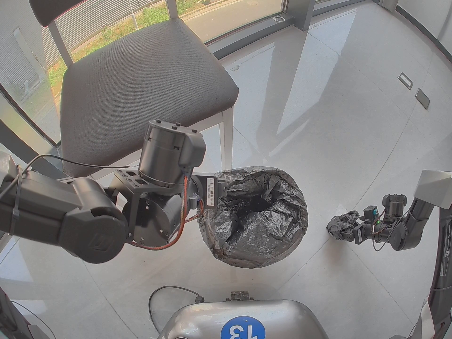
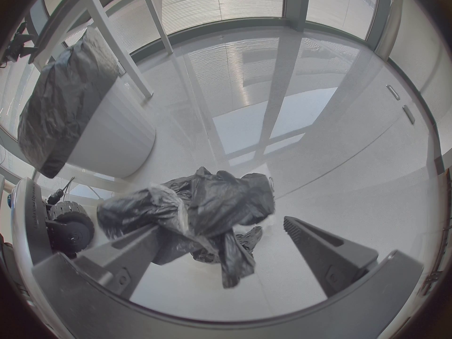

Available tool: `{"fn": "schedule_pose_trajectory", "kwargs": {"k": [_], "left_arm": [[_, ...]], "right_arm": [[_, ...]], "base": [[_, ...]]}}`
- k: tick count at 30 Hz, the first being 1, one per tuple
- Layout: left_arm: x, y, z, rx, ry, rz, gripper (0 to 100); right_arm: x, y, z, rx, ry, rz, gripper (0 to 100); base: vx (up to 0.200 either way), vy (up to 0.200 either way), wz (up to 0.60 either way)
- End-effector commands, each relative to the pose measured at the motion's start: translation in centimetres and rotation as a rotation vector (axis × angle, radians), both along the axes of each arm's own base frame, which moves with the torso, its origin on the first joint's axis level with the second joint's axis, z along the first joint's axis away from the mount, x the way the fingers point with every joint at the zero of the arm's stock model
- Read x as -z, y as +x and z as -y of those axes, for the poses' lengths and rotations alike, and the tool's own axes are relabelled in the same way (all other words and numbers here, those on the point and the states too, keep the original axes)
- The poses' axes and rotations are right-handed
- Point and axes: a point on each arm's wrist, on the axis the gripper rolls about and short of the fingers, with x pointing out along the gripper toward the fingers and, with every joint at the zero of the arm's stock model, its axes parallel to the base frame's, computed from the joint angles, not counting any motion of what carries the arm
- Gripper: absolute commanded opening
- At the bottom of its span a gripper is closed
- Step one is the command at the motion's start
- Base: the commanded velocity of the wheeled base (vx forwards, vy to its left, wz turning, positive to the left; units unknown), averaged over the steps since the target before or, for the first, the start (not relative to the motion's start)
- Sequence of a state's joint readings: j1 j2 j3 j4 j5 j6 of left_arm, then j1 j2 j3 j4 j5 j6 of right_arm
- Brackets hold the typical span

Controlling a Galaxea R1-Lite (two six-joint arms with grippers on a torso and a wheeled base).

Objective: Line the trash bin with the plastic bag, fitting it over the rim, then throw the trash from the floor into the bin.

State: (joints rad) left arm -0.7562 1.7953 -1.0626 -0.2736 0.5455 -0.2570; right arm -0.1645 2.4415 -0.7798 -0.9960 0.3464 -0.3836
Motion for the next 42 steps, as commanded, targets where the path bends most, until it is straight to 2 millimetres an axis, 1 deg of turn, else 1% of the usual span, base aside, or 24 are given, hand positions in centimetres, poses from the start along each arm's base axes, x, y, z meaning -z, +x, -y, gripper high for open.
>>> {"fn": "schedule_pose_trajectory", "kwargs": {"k": [1,6,13,15,17,18,19,20,21,22,23,24,25,27,29,30,31,33,34,35,36,39,40,42], "left_arm": [[-0.1,0.0,-0.1,-0.003,-0.004,0.002,100],[-0.1,0.0,-0.1,-0.004,-0.008,0.003,100],[0.0,0.0,0.0,-0.002,-0.009,0.004,100],[-0.1,0.0,0.0,-0.002,-0.012,0.008,100],[-0.1,0.0,0.0,-0.002,-0.012,0.008,100],[0.0,0.0,0.0,-0.003,-0.014,0.007,100],[-0.1,-0.1,-0.1,-0.003,-0.014,0.007,100],[0.0,-0.1,-0.1,-0.003,-0.012,0.005,100],[0.1,-0.2,-0.1,-0.004,-0.007,0.001,100],[0.1,-0.2,-0.2,-0.006,-0.007,0.001,100],[0.4,-0.3,-0.3,-0.014,0.004,-0.003,100],[0.5,-0.3,-0.4,-0.016,0.007,-0.004,100],[0.6,-0.3,-0.4,-0.019,0.01,-0.005,100],[0.7,-0.4,-0.4,-0.019,0.016,-0.01,100],[0.8,-0.5,-0.5,-0.019,0.018,-0.012,100],[0.9,-0.5,-0.5,-0.019,0.019,-0.013,100],[1.0,-0.6,-0.6,-0.02,0.024,-0.017,100],[1.3,-0.8,-0.7,-0.017,0.035,-0.024,100],[1.8,-0.9,-0.9,-0.019,0.055,-0.037,100],[2.0,-1.0,-1.0,-0.022,0.061,-0.041,100],[2.4,-1.3,-1.0,-0.023,0.076,-0.049,100],[2.6,-1.5,-1.0,-0.025,0.087,-0.054,100],[2.6,-1.5,-1.0,-0.025,0.087,-0.054,100],[2.5,-1.6,-1.2,-0.027,0.088,-0.055,100]], "right_arm": [[2.3,0.0,-0.1,-0.005,0.006,-0.049,0],[2.0,0.7,-0.1,-0.006,0.005,-0.022,0],[1.7,0.8,-0.1,-0.007,0.005,-0.008,0],[1.0,0.9,0.1,-0.006,-0.001,0.022,0],[1.0,0.9,0.1,-0.006,-0.001,0.022,0],[-1.2,1.1,0.3,-0.003,-0.012,0.09,0],[-2.3,1.1,0.4,-0.002,-0.017,0.122,0],[-2.6,1.0,0.4,-0.001,-0.017,0.131,0],[-4.7,0.8,0.3,0.001,-0.025,0.186,0],[-5.4,0.8,0.3,0.001,-0.026,0.204,0],[-8.1,0.7,0.1,-0.004,-0.03,0.281,0],[-9.0,0.7,0.0,-0.01,-0.029,0.308,0],[-10.5,0.7,-0.2,-0.019,-0.025,0.355,0],[-13.0,0.5,-1.1,-0.051,0.005,0.427,0],[-15.6,0.0,-2.5,-0.075,0.052,0.485,0],[-16.0,-0.1,-2.8,-0.079,0.061,0.493,0],[-17.7,-0.7,-4.1,-0.103,0.104,0.524,0],[-19.1,-1.3,-5.7,-0.135,0.156,0.55,0],[-20.0,-1.7,-7.1,-0.162,0.206,0.555,0],[-20.4,-1.9,-7.8,-0.178,0.23,0.557,0],[-20.9,-2.3,-9.2,-0.206,0.28,0.552,0],[-21.4,-3.0,-11.8,-0.27,0.344,0.534,0],[-21.4,-3.0,-11.8,-0.27,0.344,0.534,0],[-21.8,-3.7,-14.2,-0.342,0.366,0.529,0]], "base": [[0.0,0.0,0.0],[0.0,0.0,0.0],[0.0,0.0,0.0],[0.0,0.0,0.0],[0.0,0.0,0.0],[0.0,0.0,0.0],[0.0,0.0,0.0],[0.0,0.0,0.0],[0.0,0.0,0.0],[0.0,0.0,0.0],[0.0,0.0,0.0],[0.0,0.0,0.0],[0.0,0.0,0.0],[0.0,0.0,0.0],[0.0,0.0,0.0],[0.0,0.0,0.0],[0.0,0.0,0.0],[0.0,0.0,0.0],[0.0,0.0,0.0],[0.0,0.0,0.0],[0.0,0.0,0.0],[0.0,0.0,0.0],[0.0,0.0,0.0],[0.0,0.0,0.0]]}}
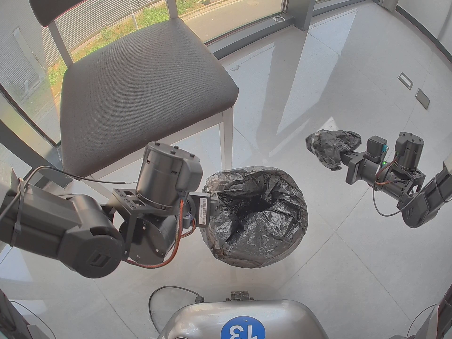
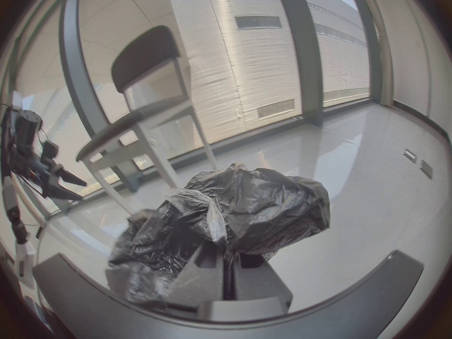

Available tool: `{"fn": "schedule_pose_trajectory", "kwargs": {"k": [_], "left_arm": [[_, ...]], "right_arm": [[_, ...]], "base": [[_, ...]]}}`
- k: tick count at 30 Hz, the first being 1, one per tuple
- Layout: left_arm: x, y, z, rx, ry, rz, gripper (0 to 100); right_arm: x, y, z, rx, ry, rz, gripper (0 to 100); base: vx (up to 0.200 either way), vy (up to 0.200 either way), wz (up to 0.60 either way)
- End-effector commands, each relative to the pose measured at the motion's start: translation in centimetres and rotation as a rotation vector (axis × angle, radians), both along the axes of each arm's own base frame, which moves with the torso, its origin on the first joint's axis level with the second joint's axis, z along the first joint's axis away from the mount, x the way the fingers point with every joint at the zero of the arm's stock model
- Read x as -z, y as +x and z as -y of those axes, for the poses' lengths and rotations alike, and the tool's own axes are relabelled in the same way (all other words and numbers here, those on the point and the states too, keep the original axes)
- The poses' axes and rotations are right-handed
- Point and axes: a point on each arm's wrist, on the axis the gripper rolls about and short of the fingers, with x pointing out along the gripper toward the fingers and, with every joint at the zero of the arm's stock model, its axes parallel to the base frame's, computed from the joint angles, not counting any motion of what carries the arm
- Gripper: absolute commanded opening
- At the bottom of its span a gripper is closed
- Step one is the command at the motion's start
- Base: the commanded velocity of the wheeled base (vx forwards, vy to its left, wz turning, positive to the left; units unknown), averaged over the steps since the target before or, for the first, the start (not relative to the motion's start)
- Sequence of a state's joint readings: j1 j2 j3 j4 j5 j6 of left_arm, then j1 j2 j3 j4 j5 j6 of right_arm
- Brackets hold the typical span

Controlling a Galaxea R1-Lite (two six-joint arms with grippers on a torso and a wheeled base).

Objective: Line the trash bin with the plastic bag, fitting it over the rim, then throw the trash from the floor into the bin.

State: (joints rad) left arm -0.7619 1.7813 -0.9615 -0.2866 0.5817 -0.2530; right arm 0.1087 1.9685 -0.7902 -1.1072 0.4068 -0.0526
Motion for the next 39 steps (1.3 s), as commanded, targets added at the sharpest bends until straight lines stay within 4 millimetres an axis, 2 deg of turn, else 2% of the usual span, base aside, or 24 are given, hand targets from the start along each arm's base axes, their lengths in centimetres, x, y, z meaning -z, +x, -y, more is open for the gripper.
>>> {"fn": "schedule_pose_trajectory", "kwargs": {"k": [1,8,15,20,23,36,39], "left_arm": [[0.5,-0.6,-0.4,-0.002,0.021,-0.015,100],[1.0,-1.7,-1.2,0.004,0.039,-0.033,100],[0.7,-1.4,-1.9,-0.018,0.032,-0.025,100],[0.7,-1.5,-1.8,-0.009,0.037,-0.024,100],[0.6,-1.3,-1.6,-0.009,0.038,-0.02,100],[0.4,-1.1,-1.9,-0.019,0.031,-0.015,100],[0.4,-1.1,-2.0,-0.024,0.031,-0.015,100]], "right_arm": [[-3.0,-2.5,-4.9,-0.155,0.042,0.066,0],[-2.4,-4.2,-8.9,-0.282,0.045,0.036,0],[-1.6,-5.7,-11.3,-0.364,0.032,-0.008,0],[0.0,-6.1,-11.2,-0.368,-0.006,-0.076,0],[1.4,-5.5,-11.4,-0.366,-0.019,-0.116,0],[3.2,-5.9,-12.6,-0.401,-0.049,-0.196,0],[4.3,-5.8,-12.8,-0.403,-0.065,-0.246,0]], "base": [[0.0,0.0,0.0],[0.0,0.0,0.0],[0.0,0.0,0.0],[0.0,0.0,0.0],[0.0,0.0,0.0],[0.0,0.0,0.0],[0.0,0.0,0.0]]}}
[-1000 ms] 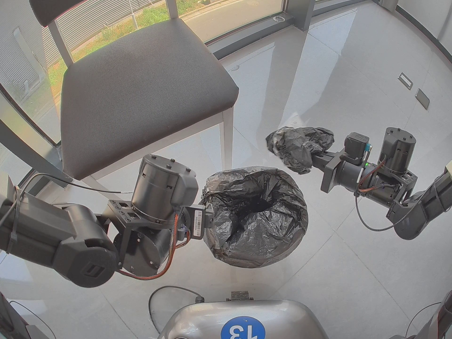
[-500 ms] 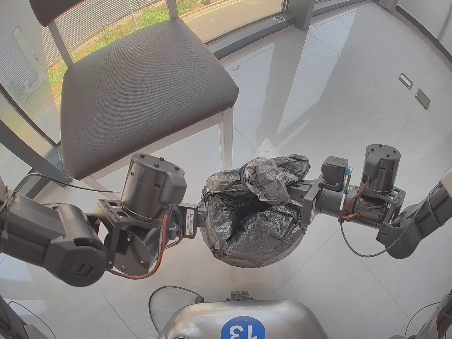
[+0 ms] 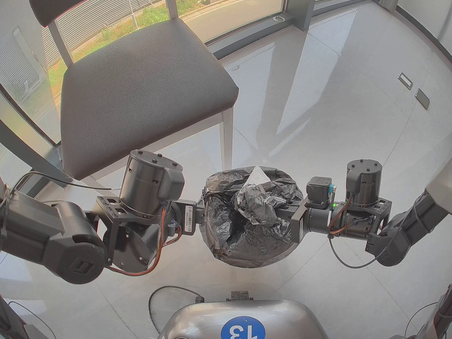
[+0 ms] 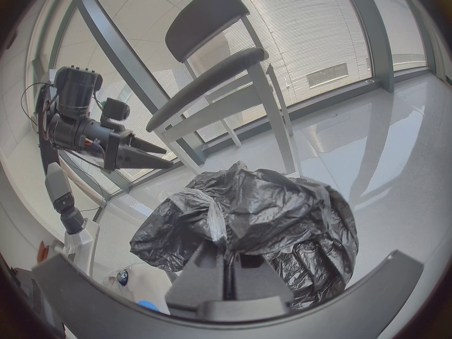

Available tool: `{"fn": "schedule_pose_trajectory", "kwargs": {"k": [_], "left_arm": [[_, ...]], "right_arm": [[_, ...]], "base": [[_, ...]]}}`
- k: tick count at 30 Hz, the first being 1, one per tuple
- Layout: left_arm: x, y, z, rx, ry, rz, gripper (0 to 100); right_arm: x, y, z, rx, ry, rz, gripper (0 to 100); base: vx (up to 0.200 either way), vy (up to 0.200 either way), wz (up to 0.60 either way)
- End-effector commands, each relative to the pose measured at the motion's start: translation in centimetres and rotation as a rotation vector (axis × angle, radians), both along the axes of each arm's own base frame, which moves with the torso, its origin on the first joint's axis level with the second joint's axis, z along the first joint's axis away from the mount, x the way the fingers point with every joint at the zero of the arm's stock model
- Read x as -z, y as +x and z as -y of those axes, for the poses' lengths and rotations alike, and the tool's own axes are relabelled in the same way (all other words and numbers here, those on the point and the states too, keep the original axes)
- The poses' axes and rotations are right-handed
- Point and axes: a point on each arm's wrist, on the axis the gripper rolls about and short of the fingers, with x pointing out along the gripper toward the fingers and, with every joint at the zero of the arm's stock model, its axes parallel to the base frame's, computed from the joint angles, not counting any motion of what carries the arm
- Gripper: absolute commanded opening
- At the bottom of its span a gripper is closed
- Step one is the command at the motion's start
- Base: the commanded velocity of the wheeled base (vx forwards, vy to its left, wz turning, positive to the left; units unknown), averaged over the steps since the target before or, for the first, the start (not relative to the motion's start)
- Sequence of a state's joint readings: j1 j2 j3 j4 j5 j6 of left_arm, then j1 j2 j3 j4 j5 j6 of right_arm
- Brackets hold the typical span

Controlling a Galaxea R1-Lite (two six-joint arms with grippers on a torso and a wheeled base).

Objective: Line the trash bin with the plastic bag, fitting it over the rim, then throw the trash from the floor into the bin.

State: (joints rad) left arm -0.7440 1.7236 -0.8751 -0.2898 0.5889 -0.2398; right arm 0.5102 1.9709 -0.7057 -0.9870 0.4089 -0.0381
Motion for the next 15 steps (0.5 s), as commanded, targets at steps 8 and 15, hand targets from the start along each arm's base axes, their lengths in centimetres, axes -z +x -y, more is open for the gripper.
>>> {"fn": "schedule_pose_trajectory", "kwargs": {"k": [8,15], "left_arm": [[0.0,0.1,-0.1,-0.005,-0.001,0.001,100],[0.1,0.1,-0.2,-0.008,0.002,-0.002,100]], "right_arm": [[5.0,1.5,-0.8,0.002,-0.068,-0.121,0],[7.4,3.4,-1.9,-0.001,-0.08,-0.145,0]], "base": [[0.0,0.0,0.0],[0.0,0.0,0.0]]}}
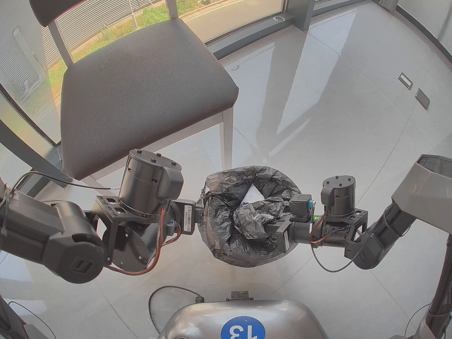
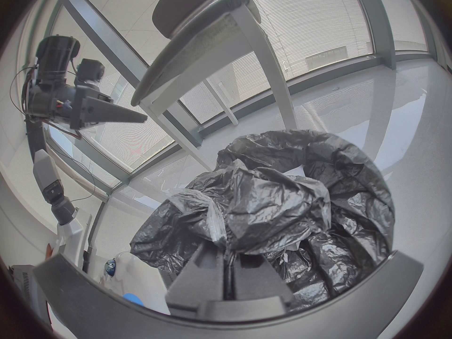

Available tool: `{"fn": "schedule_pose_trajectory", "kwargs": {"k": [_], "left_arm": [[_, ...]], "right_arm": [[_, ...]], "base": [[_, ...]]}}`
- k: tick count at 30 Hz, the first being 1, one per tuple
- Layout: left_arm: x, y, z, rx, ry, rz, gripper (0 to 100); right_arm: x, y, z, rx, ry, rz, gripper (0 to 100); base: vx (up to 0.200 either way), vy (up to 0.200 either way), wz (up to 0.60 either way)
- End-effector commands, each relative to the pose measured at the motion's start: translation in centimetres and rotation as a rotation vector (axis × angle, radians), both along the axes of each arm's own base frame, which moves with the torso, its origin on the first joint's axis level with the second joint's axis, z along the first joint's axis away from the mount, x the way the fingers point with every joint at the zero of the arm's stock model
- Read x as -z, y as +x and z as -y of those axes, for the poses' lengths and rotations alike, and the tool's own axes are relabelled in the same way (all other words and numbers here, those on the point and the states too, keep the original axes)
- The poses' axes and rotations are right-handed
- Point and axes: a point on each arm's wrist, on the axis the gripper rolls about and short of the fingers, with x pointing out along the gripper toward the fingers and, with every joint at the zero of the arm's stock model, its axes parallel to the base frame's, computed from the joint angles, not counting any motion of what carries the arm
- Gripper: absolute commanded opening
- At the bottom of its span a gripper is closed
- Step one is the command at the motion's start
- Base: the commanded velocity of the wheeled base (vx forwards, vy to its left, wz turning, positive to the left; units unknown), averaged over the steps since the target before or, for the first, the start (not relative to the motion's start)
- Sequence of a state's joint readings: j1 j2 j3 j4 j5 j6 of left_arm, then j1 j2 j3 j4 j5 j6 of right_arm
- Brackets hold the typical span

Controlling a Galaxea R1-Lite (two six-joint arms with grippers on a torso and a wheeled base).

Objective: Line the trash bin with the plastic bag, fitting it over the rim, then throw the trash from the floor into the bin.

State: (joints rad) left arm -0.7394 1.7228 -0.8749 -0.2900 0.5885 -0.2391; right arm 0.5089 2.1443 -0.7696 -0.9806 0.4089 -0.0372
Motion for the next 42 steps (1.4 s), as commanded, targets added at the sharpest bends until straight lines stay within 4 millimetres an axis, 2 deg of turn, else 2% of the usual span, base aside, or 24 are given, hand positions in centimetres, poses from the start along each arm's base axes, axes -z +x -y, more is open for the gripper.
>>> {"fn": "schedule_pose_trajectory", "kwargs": {"k": [1,3,8,16,27,28,32,36,42], "left_arm": [[0.2,0.1,-0.3,-0.01,0.005,-0.005,100],[0.2,0.1,-0.3,-0.011,0.005,-0.005,100],[0.2,0.2,-0.5,-0.019,0.005,-0.005,100],[0.4,0.4,-0.7,-0.029,0.008,-0.011,100],[0.4,0.3,-0.9,-0.03,0.007,-0.012,100],[0.4,0.3,-0.9,-0.03,0.007,-0.012,100],[0.4,0.3,-0.9,-0.033,0.008,-0.012,100],[0.3,0.3,-1.0,-0.033,0.007,-0.009,100],[0.2,0.3,-1.0,-0.031,0.007,-0.007,100]], "right_arm": [[2.9,1.4,-0.9,-0.002,-0.024,-0.045,0],[3.1,1.5,-0.9,-0.002,-0.025,-0.046,0],[5.0,3.0,-1.7,0.0,-0.029,-0.055,0],[6.4,5.0,-1.3,0.028,-0.028,-0.044,0],[6.6,6.3,-1.1,0.049,-0.018,-0.023,0],[6.5,6.3,-1.1,0.049,-0.016,-0.02,100],[6.2,6.4,-1.1,0.048,-0.007,-0.005,100],[4.6,6.3,-0.6,0.057,0.007,0.021,100],[1.2,5.7,0.6,0.079,0.033,0.07,100]], "base": [[0.0,0.0,0.0],[0.0,0.0,0.0],[0.0,0.0,0.0],[0.0,0.0,0.0],[0.0,0.0,0.0],[0.0,0.0,0.0],[0.0,0.0,0.0],[0.0,0.0,0.0],[0.0,0.0,0.0]]}}
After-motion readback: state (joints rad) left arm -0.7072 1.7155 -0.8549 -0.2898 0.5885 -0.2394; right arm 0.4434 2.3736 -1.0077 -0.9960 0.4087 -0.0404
